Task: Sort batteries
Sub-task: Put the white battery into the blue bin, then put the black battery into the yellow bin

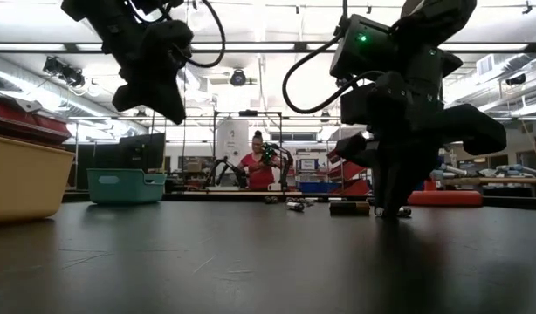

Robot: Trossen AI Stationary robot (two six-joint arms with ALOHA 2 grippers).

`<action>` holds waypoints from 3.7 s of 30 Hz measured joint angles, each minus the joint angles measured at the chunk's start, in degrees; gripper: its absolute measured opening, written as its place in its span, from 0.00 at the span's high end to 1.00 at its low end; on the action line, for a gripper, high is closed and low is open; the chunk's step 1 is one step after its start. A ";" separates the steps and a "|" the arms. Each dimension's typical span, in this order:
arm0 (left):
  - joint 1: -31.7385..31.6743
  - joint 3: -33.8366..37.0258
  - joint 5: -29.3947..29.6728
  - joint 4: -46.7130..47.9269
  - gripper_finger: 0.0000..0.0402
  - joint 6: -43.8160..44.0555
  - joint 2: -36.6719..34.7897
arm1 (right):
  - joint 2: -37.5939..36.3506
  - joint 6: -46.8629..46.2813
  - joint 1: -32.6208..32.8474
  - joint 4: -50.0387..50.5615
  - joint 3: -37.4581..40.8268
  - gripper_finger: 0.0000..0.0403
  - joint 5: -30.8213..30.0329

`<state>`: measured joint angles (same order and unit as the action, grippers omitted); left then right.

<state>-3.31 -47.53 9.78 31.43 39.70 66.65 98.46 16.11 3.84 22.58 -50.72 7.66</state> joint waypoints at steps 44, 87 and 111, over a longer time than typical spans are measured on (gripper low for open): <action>5.20 -7.28 4.68 -53.56 0.54 -13.79 20.09 | -21.64 -37.13 -4.34 -35.44 -1.90 0.95 -12.00; -37.58 7.55 -0.17 8.41 0.91 -10.99 -3.22 | -31.08 -47.62 4.38 -20.61 -1.90 0.69 -30.56; -21.80 -4.68 -5.04 -3.87 0.58 -13.88 1.56 | -25.32 -41.55 -0.59 1.80 0.56 0.69 -18.40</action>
<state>-25.11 -52.21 4.74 27.56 25.82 68.21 73.13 -25.44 3.25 24.39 -50.16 -10.75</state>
